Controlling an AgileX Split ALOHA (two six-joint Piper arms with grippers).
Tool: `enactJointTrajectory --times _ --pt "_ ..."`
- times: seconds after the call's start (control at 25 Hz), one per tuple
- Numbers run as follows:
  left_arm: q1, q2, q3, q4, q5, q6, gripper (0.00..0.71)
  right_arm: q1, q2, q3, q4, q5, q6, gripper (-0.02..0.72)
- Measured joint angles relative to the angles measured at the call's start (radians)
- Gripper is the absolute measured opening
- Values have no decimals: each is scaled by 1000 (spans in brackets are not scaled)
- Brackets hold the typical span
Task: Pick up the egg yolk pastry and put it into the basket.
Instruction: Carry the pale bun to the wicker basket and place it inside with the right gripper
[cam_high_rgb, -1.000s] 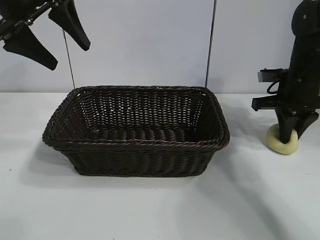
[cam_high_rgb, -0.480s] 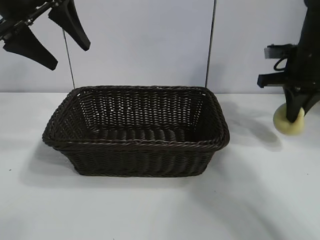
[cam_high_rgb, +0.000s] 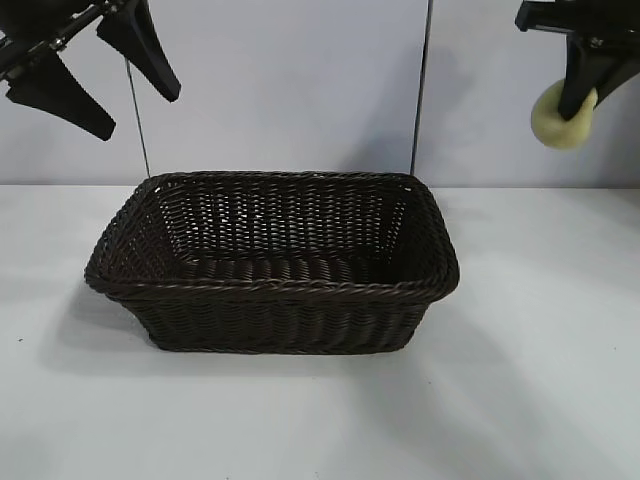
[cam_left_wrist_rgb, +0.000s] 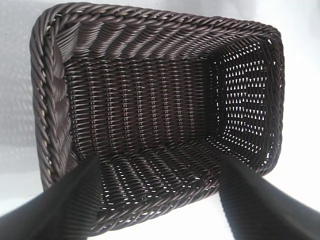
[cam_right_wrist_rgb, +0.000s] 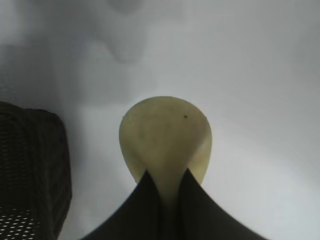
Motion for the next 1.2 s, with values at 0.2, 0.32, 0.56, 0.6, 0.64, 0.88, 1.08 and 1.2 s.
enactJointTrajectory --times 0.2,0.32,0.56,0.6,0.64,0.88,1.08,1.2 --pt "0 0 0 0 0 1 489 117 0 0 5 0 -4 34" --pt "0 0 0 0 0 1 489 187 0 0 8 0 -5 34" --pt "0 0 0 0 0 1 489 297 0 0 9 -5 1 34" --pt "0 0 0 0 0 1 489 313 0 0 9 -7 6 34" --pt "0 0 0 0 0 1 489 324 0 0 9 -14 14 34" --pt "0 0 0 0 1 2 489 369 34 -1 10 -52 19 34" --pt "0 0 0 0 1 3 489 373 98 -1 16 -89 20 34" --pt "0 0 0 0 1 3 489 373 127 -1 17 -122 20 34"
